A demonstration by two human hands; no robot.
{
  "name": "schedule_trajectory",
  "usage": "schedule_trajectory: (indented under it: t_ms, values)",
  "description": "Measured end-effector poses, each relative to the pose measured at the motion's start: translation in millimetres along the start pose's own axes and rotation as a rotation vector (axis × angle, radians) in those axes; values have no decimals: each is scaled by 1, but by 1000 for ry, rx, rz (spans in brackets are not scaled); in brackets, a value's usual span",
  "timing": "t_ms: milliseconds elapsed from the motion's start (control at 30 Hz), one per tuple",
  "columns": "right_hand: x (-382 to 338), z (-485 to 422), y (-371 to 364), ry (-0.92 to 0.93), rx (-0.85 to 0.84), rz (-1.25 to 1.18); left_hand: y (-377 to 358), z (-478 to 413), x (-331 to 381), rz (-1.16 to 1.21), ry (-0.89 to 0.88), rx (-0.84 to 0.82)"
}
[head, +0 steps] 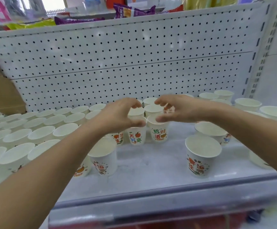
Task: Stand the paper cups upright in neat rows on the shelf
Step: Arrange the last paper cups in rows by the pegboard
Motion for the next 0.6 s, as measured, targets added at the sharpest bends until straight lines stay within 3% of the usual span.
schedule_trajectory:
  t_ms: [100,200,300,400,600]
  values:
    - [7,36,17,-9,151,-76,0,30,36,254,-96,122]
    - [23,70,20,-71,245,-35,-20,59,80,485,-169,58]
    - [37,91,11,-159,192,-6,-49,65,112,496,-169,-29]
    - [43,99,7,-212,160,-25,-61,57,123,461,-156,-6]
    - [33,98,2,-223,165,-57,-43,59,89,256,-79,23]
Point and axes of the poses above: each hand's wrist, its own z-axis away from the middle knuckle, its own y-axis out of the back of the hand, x = y × z, the point moved 4 cm from there along -z, towards the middle knuckle, and after that the axes turned 3 degrees about y, right-handed, at the moved point
